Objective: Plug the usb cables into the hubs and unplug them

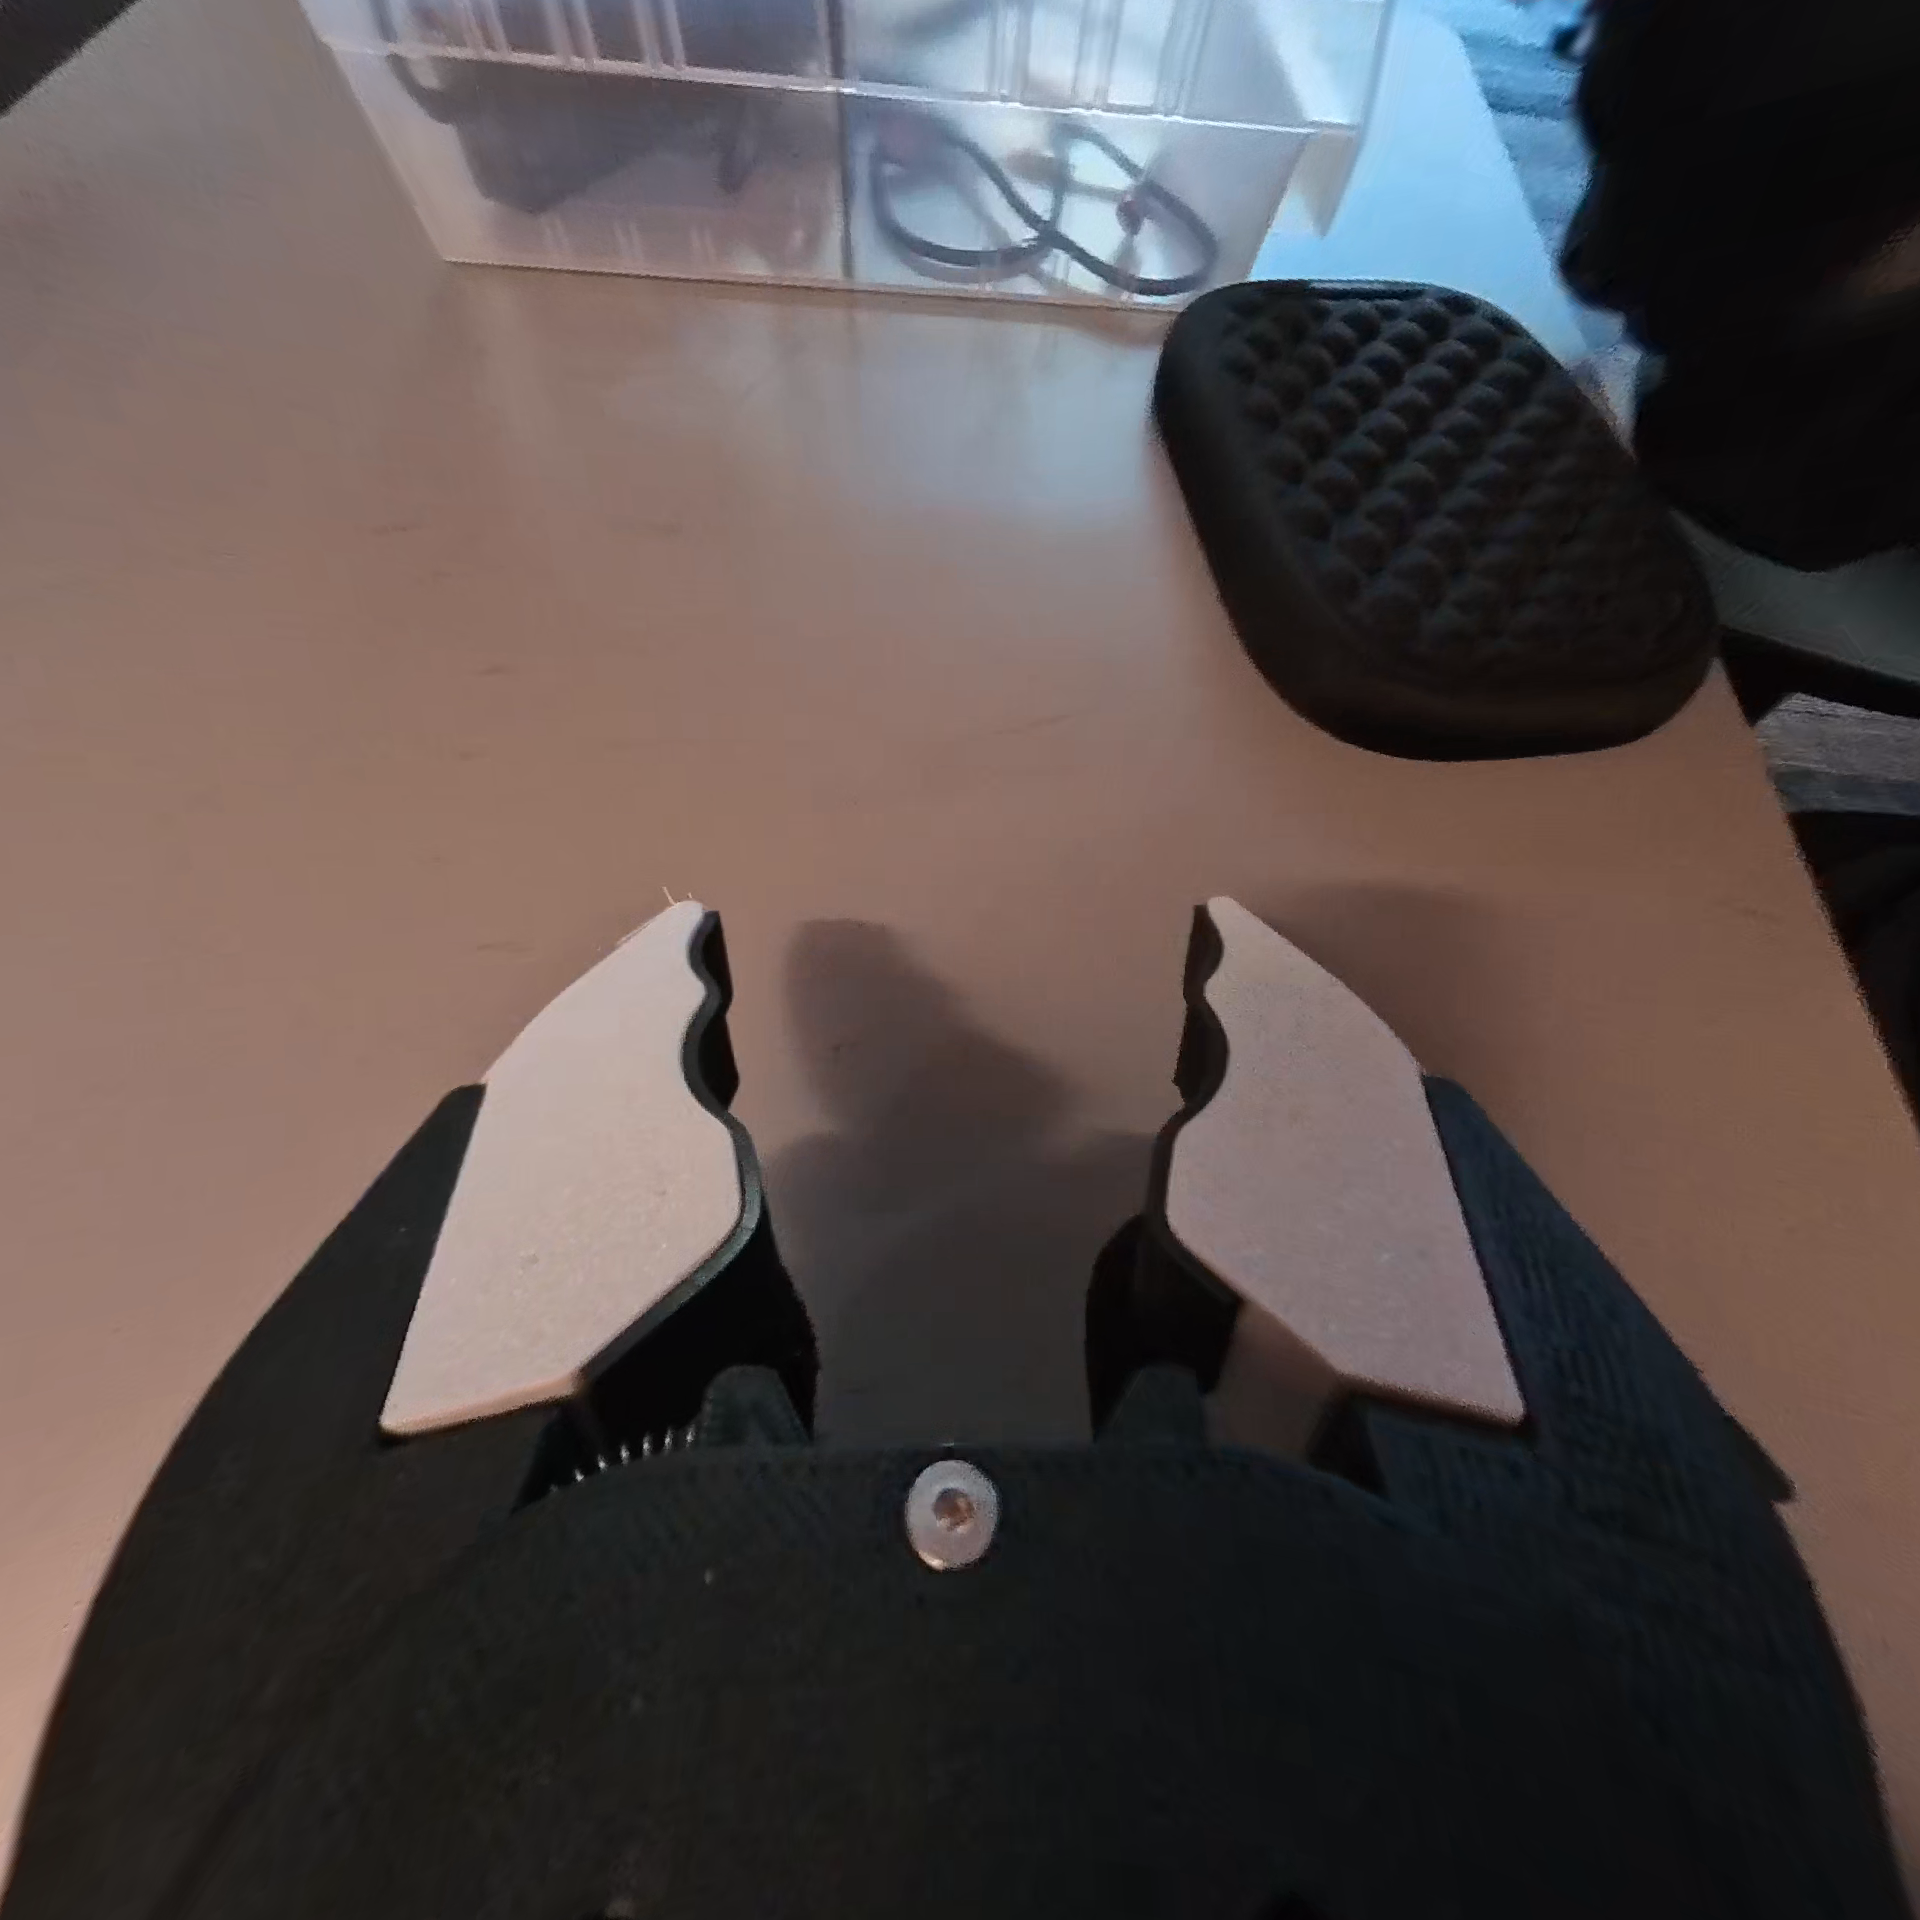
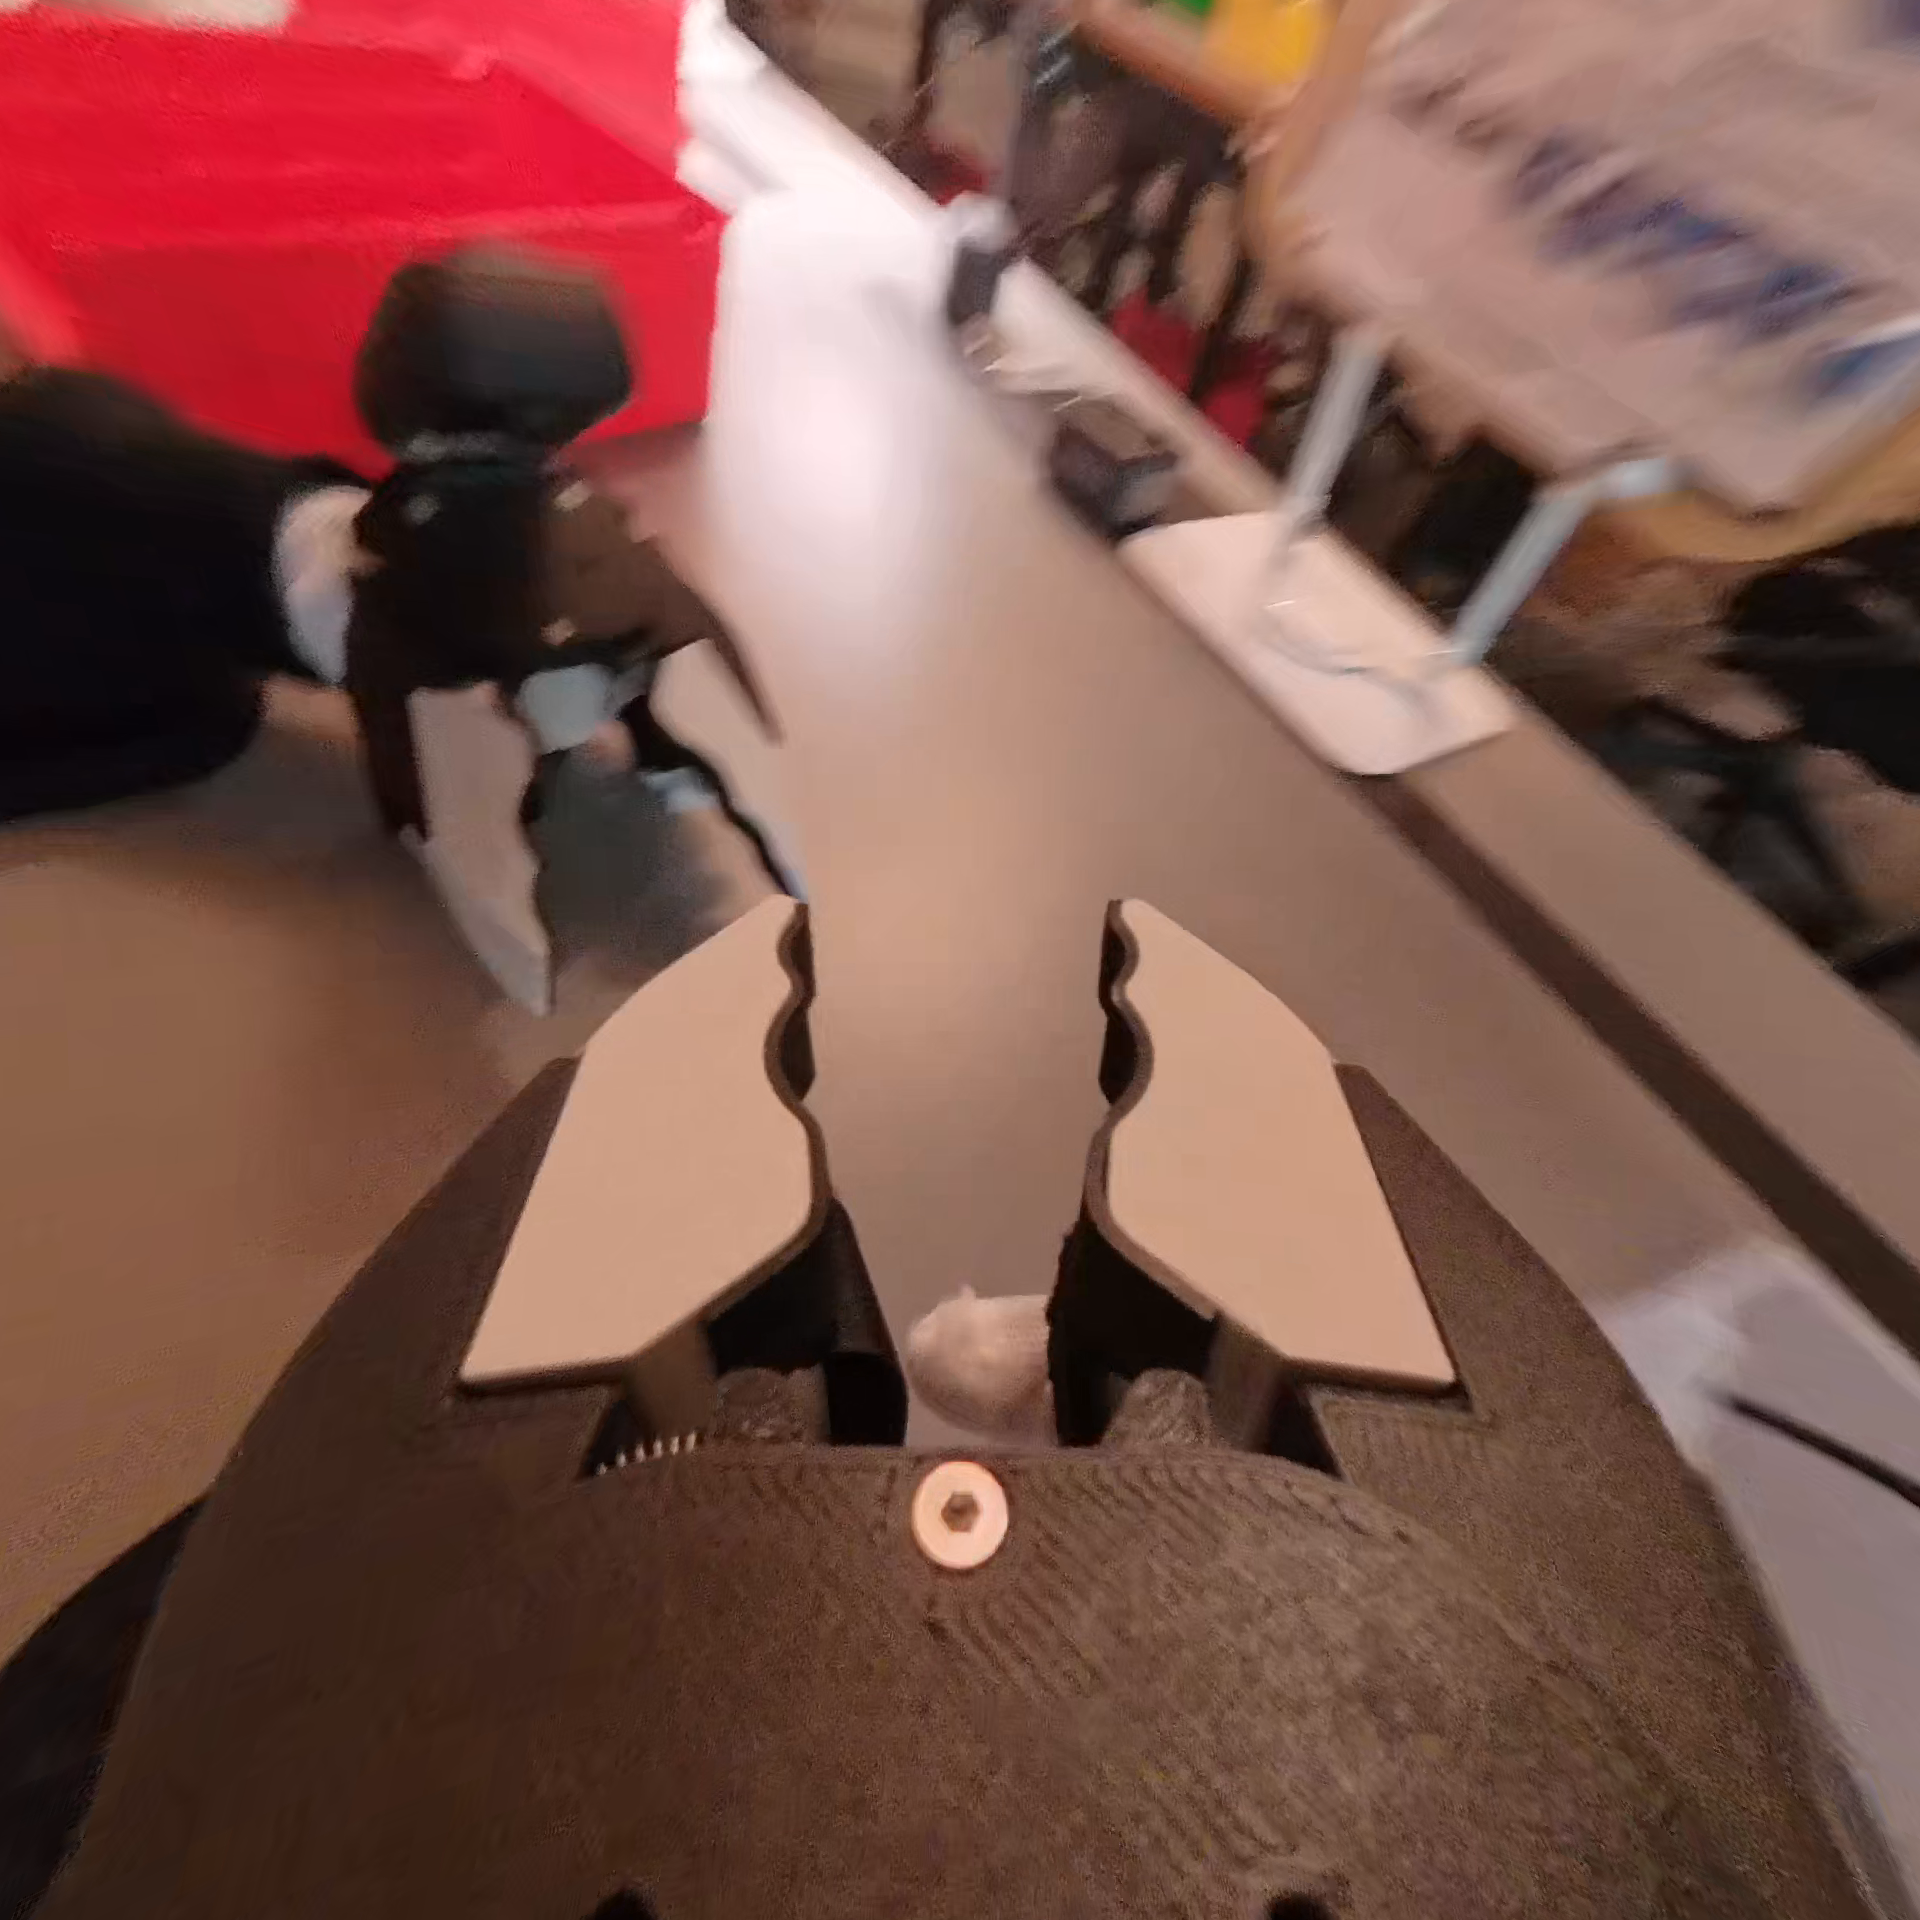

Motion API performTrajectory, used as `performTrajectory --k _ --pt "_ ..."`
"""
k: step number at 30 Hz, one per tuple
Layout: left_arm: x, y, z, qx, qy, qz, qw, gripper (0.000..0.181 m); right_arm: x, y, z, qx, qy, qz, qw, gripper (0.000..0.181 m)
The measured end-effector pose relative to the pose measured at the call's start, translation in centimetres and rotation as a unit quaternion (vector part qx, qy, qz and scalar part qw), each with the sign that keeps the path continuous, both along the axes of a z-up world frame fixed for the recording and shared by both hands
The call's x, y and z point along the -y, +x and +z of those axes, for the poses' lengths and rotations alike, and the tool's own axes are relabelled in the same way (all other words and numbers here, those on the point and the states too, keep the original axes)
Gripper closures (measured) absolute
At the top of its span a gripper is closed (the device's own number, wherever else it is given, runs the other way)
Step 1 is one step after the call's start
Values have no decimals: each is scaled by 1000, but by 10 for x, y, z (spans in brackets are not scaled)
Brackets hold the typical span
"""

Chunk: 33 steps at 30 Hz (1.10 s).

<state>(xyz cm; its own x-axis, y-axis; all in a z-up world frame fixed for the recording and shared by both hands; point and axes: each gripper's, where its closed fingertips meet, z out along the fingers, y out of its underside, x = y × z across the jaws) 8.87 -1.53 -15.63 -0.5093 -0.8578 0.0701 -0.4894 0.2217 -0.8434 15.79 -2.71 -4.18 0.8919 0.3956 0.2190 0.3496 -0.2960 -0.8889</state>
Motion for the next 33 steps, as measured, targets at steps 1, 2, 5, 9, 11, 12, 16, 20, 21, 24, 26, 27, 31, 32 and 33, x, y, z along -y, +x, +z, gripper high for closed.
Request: performTrajectory --k 1,2,5,9,11,12,16,20,21,24,26,27,31,32,33 --pt "2 -1 0 -4 -4 -5 1000 98 -8 -22 -19 13 -23 28 999 131" --pt "3 -1 -2 -7 -2 -7 1000 98 -17 -39 -37 28 -39 49 998 134" --pt "8 -4 -6 -20 10 -25 999 98 -42 -75 -76 43 -80 90 992 137" --pt "19 -11 -9 -34 7 -61 997 99 -65 -93 -103 59 -110 110 986 149" --pt "19 -15 -15 -61 4 -65 996 95 -67 -92 -110 80 -111 114 984 152" --pt "21 -15 -16 -69 1 -70 995 94 -67 -92 -111 72 -115 114 984 152" --pt "28 -18 -15 -86 -19 -85 992 87 -62 -90 -112 41 -122 117 985 152" --pt "24 -18 -21 -93 9 -56 994 91 -63 -93 -115 47 -113 129 984 152" --pt "25 -18 -22 -84 13 -60 995 89 -62 -94 -115 54 -110 133 984 152" --pt "46 -42 -10 -112 -73 -181 974 36 -61 -92 -116 62 -108 132 983 152" --pt "55 -62 13 -130 -192 -212 949 35 -53 -108 -116 2 -127 167 978 151" --pt "60 -69 33 -125 -281 -188 933 35 -47 -122 -112 -41 -135 200 970 150" --pt "53 -61 41 -36 -305 -92 947 36 -55 -132 -104 19 -85 197 977 153" --pt "53 -58 37 -50 -299 -95 948 36 -55 -129 -106 14 -87 189 978 153" --pt "53 -53 32 -68 -291 -100 949 36 -55 -123 -109 14 -86 179 980 153"
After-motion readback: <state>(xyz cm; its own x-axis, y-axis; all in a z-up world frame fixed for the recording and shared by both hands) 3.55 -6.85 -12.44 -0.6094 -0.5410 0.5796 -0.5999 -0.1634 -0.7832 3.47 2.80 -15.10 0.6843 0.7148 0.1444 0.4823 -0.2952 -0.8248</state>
